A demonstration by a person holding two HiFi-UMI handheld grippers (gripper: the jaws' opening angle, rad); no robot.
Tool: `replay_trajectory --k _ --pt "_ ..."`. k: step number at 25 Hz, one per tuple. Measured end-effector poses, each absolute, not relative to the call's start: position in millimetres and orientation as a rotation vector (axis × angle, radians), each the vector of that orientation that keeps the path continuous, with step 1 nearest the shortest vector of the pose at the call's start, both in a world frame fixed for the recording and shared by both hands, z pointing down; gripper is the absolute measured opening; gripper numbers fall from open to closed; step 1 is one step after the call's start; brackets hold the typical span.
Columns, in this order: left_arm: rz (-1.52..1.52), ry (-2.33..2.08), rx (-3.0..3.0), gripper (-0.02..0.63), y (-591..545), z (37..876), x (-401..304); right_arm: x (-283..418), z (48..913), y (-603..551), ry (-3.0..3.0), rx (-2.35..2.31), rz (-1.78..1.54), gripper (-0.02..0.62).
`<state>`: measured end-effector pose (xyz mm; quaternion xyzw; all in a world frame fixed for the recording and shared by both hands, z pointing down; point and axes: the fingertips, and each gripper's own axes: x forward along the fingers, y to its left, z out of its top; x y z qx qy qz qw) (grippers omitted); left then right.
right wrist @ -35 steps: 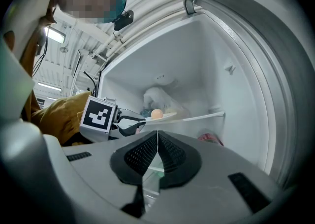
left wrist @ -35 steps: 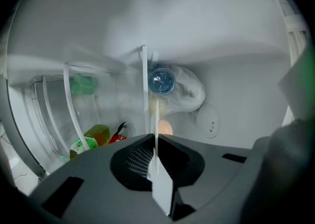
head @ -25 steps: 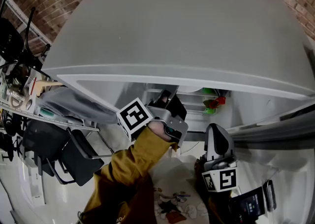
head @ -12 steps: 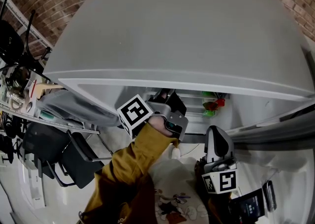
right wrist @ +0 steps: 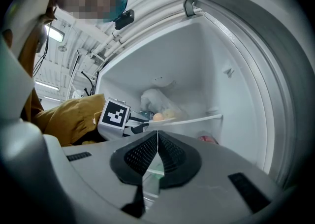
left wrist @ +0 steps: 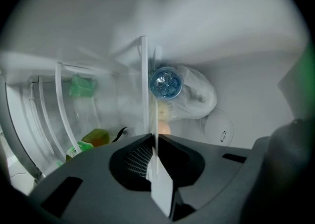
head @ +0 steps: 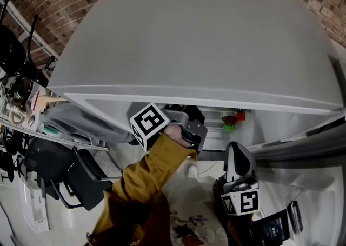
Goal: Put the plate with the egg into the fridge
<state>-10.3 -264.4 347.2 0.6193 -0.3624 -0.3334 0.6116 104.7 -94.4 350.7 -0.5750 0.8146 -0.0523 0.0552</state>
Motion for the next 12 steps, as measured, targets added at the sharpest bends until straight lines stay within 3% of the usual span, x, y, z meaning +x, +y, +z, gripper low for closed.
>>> replay_trajectory --k 12 --pt "-0.776 -0.828 1.426 0.018 -269.0 346.3 -6.6 106.2 350.0 -94.1 2.474 -1.743 -0.157 0.008"
